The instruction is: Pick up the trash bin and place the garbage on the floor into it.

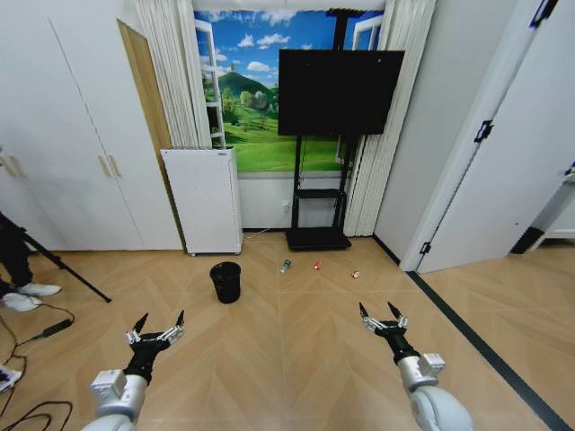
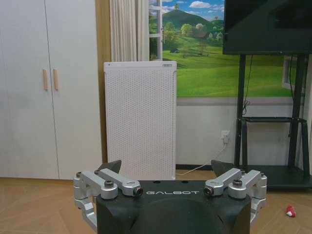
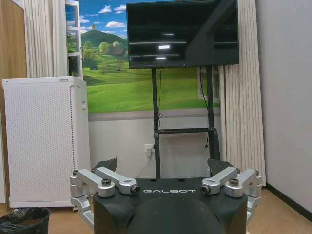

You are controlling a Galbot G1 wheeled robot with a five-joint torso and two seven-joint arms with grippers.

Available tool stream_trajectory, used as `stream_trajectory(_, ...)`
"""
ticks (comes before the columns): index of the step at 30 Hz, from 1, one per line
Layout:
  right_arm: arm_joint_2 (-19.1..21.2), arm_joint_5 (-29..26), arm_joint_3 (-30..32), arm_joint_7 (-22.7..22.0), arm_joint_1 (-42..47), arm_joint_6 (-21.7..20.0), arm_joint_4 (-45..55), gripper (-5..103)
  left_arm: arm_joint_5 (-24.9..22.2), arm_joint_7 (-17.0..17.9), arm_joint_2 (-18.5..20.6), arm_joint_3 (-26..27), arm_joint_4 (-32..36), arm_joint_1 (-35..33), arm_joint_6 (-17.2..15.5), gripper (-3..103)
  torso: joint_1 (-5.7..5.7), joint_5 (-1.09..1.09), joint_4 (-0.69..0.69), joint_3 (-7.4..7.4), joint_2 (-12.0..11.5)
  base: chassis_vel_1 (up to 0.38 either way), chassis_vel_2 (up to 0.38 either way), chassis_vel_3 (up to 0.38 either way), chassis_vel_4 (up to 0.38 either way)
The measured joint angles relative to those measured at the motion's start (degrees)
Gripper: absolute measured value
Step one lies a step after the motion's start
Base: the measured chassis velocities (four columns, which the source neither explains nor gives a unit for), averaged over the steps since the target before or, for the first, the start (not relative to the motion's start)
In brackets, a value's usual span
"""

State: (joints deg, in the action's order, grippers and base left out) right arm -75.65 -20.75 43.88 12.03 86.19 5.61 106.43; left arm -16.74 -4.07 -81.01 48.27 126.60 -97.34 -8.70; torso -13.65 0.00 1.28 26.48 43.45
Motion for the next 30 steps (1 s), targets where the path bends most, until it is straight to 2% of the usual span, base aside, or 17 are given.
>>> stream_trajectory(12, -0.32, 0.33, -0.18, 0.09, -0.22, 0.1, -0.41, 100, 0.02, -0.05, -0.04, 0.09, -0.7, 0.32, 0.12, 100, 0.0, 0.0, 0.0, 0.0, 0.0, 0.0, 0.0, 0.0, 0.0)
stream_trajectory(30, -0.71, 1.88, -0.04, 3.04, -0.73, 0.62, -1.33, 100, 1.11, -0.68, -0.6, -0.21, -1.4, 0.84, 0.62, 100, 0.01, 0.0, 0.01, 0.0, 0.0, -0.004, 0.002, 0.002, -0.004)
